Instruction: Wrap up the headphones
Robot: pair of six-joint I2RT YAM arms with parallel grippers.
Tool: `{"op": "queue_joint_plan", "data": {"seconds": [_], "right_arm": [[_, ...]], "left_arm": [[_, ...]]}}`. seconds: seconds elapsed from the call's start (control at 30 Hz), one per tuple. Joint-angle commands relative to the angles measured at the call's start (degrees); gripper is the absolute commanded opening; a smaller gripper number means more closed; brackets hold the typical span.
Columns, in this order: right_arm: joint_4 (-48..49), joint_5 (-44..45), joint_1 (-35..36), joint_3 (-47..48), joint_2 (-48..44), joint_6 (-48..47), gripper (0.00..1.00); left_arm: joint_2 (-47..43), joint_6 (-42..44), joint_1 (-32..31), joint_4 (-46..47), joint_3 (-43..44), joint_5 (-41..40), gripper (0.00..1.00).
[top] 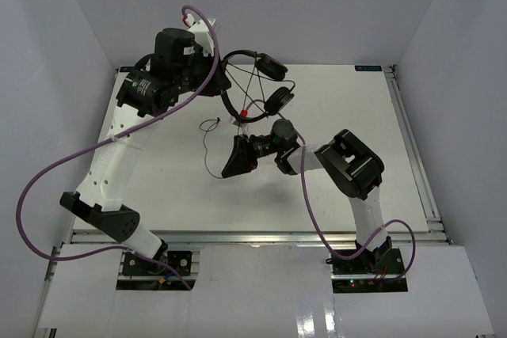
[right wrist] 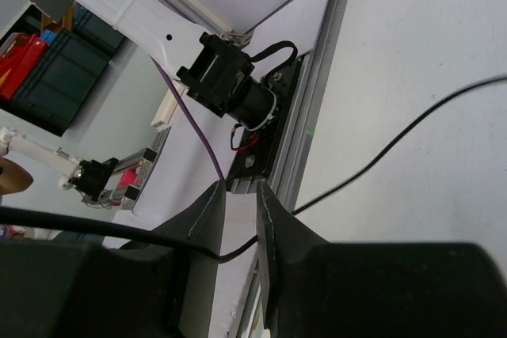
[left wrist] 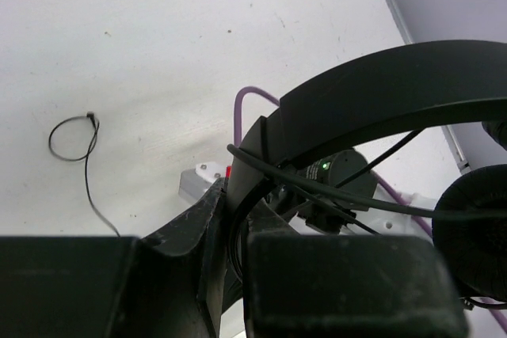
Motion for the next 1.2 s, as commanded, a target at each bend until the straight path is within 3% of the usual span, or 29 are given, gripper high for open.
{"op": "queue_joint_plan", "data": {"seconds": [0.0, 0.33, 0.53, 0.83, 0.97, 1.03, 1.07, 1.13, 1.17], "right_arm": [[20.9, 0.1, 1.3, -2.0, -1.9, 0.9, 0.31], [22.7, 0.1, 2.1, -3.8, -3.2, 1.3, 0.29], [22.9, -0.8, 2.5, -5.9, -4.8, 1.2, 0.22], [18.4, -6.5, -0.2, -15.4, -15.3, -2.3, 0.10], [2.5, -7.6, -2.8, -19.4, -23.8, -14.9, 0.08], [-11.7, -6.8, -4.0, -20.3, -29.0, -26.6, 0.08], [-21.0, -5.7, -4.2, -19.7, -31.4, -34.6, 0.08], [-50.4, 0.1, -3.4, -15.1, -36.1, -57.9, 0.08], [-63.8, 5.0, -2.2, -12.4, -38.0, -63.8, 0.08]], "left_arm": [[-0.1, -2.0, -0.1, 1.9, 5.8, -0.4, 0.00], [1.2, -2.6, 1.5, 2.5, 9.6, -1.2, 0.00], [1.1, -3.0, 4.0, 3.4, 9.6, -1.7, 0.00], [0.4, -2.5, 12.1, 5.5, 7.1, -5.2, 0.00], [0.9, -1.7, 14.3, 6.6, 5.0, -8.2, 0.00], [1.1, -1.0, 15.5, 6.9, 3.9, -9.6, 0.00], [1.2, -0.7, 16.0, 7.0, 3.6, -10.1, 0.00], [1.3, -0.5, 16.5, 7.3, 2.8, -10.8, 0.00], [1.2, -0.3, 16.7, 7.4, 2.7, -11.3, 0.00]]}}
